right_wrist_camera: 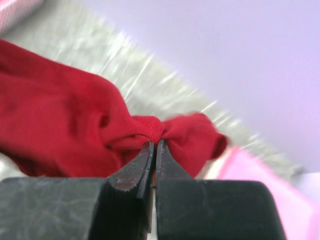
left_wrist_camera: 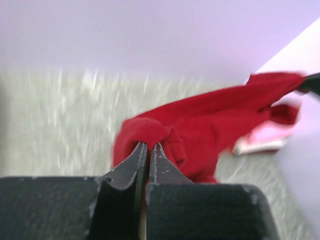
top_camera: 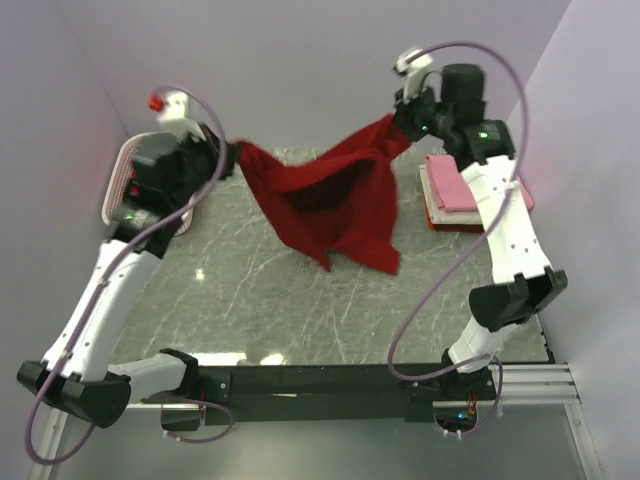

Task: Fold and stack the t-shirts
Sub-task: Flatten the tshirt out

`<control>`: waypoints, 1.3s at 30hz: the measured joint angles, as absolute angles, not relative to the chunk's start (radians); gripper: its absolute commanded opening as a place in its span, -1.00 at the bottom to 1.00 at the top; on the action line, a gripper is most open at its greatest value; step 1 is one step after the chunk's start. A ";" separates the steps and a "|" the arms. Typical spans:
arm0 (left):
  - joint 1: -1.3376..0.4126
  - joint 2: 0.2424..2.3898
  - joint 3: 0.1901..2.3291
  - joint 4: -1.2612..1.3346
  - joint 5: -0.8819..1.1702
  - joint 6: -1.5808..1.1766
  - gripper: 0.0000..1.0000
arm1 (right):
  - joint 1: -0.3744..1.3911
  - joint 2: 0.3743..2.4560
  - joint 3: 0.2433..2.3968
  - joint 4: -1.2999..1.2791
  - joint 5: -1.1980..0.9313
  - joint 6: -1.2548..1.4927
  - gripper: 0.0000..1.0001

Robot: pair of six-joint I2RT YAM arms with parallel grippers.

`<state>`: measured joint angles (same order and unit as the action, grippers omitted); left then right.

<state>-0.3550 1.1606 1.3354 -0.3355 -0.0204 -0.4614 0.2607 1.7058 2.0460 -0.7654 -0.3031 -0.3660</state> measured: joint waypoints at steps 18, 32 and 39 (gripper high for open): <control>-0.324 0.937 1.569 -0.413 -0.001 -0.266 -0.99 | 0.051 1.299 1.909 -0.640 -0.354 -0.364 -1.00; -0.300 1.139 1.641 -0.392 -0.104 -0.226 -0.99 | 0.052 1.563 2.128 -0.665 -0.482 -0.245 -1.00; -0.261 1.237 1.891 -0.377 -0.083 -0.227 -0.99 | 0.027 1.604 2.307 -0.669 -0.495 -0.189 -1.00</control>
<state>-0.2607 1.2369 1.8908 -0.3771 -0.0830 -0.2272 0.0265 1.6035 2.3070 -0.6685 -0.4950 -0.1894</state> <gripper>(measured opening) 0.042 0.015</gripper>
